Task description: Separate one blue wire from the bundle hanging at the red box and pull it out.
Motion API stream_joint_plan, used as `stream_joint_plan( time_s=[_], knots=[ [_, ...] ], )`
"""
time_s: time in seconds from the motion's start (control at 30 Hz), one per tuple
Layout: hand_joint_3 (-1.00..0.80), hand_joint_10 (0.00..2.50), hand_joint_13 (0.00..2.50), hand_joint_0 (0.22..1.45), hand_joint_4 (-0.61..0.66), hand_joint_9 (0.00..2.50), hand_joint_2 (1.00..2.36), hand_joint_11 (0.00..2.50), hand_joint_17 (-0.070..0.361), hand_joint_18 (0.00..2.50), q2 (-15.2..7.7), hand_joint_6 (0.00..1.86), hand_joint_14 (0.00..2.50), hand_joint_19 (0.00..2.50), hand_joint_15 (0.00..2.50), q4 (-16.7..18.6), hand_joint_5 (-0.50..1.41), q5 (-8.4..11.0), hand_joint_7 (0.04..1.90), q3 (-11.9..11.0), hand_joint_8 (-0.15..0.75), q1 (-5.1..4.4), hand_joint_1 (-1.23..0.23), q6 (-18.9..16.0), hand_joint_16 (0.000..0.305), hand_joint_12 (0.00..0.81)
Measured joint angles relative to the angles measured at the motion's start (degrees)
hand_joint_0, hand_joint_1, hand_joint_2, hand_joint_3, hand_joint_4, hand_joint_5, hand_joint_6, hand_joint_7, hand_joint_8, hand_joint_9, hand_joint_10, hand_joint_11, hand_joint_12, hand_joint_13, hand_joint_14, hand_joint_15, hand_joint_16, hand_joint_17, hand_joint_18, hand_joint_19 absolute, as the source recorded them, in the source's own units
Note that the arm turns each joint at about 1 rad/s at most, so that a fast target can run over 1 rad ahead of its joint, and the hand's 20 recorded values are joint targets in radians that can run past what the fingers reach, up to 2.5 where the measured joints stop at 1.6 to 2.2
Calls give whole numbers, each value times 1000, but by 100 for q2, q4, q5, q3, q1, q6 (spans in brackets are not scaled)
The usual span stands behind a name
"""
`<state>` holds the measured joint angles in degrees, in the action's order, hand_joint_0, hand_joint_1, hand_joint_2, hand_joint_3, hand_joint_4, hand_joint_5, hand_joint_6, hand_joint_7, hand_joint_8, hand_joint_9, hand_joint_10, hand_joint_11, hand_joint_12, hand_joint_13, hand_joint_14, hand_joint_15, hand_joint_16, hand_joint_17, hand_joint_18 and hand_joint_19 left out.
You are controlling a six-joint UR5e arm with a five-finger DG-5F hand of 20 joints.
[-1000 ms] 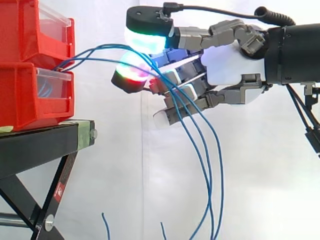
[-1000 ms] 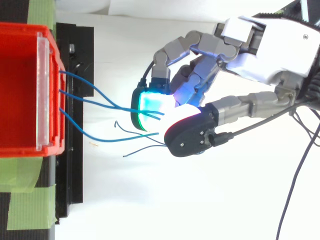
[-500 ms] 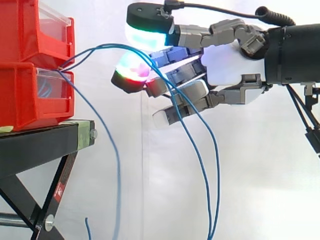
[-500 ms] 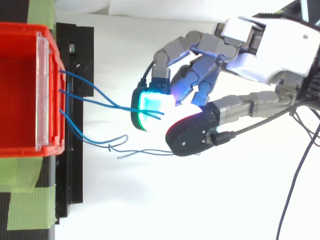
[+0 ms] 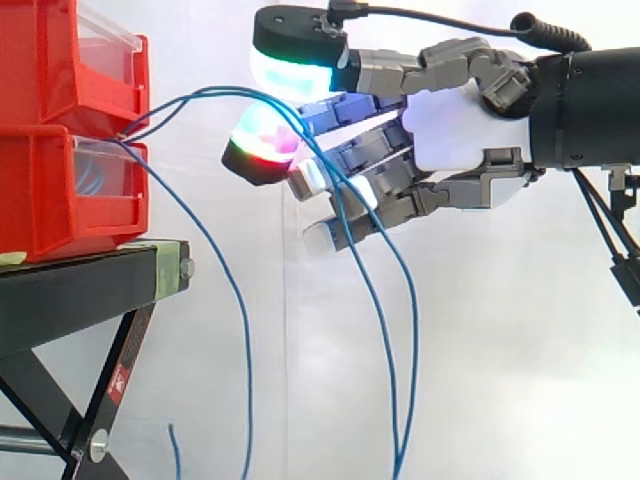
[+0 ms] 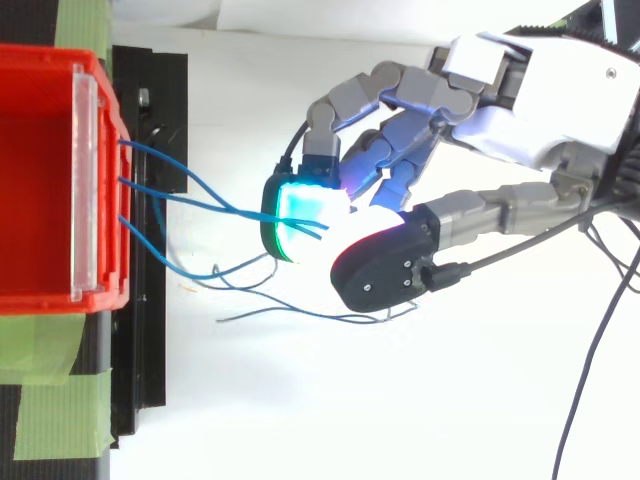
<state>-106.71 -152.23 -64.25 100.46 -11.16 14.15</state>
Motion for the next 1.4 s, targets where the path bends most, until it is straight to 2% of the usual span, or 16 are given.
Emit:
stream_joint_plan(
  time_s=[0.17, 0.23, 0.3, 0.43, 0.57, 0.67, 0.83, 1.03, 1.4],
  knots=[
    [-393, 21, 1295, 561, 188, 877, 1009, 995, 118, 739, 0, 899, 16, 351, 427, 0, -223, 0, 1006, 0, 386, 0, -635, 0, 52, 534],
    [-391, 21, 1268, 560, 187, 875, 1009, 985, 117, 730, 0, 899, 15, 348, 403, 0, -223, 0, 1008, 0, 384, 0, -635, 0, 52, 534],
    [-394, 22, 1251, 561, 186, 869, 1008, 1030, 128, 704, -1, 898, 22, 443, 639, 0, -224, 0, 1025, 0, 375, 1, -632, 0, 57, 520],
    [-394, 21, 1246, 561, 182, 862, 1009, 1031, 130, 700, 0, 898, 22, 436, 638, 2, -224, 0, 1014, 0, 371, 1, -627, 0, 58, 518],
    [-393, 21, 1361, 574, 194, 885, 1009, 1038, 125, 722, 0, 899, 21, 417, 616, 7, -223, 0, 1001, 0, 381, 0, -611, 0, 56, 517],
    [-393, 20, 1483, 583, 200, 901, 1009, 1032, 124, 748, -1, 899, 25, 426, 722, 8, -222, 0, 999, 0, 382, 0, -604, 0, 55, 500],
    [-391, 21, 1600, 585, 203, 912, 1009, 1076, 126, 754, -2, 899, 26, 469, 1031, 7, -222, 0, 998, 0, 374, 0, -599, 0, 56, 472],
    [-394, 21, 1612, 587, 203, 923, 1009, 1099, 129, 759, -1, 900, 26, 511, 1172, 1, -223, 0, 994, 0, 373, 0, -598, 0, 58, 441],
    [-376, 19, 1552, 649, 188, 968, 1011, 1150, 127, 767, -1, 912, 22, 543, 1318, 0, -221, 0, 980, 0, 361, 0, -734, 0, 56, 401]
  ],
)
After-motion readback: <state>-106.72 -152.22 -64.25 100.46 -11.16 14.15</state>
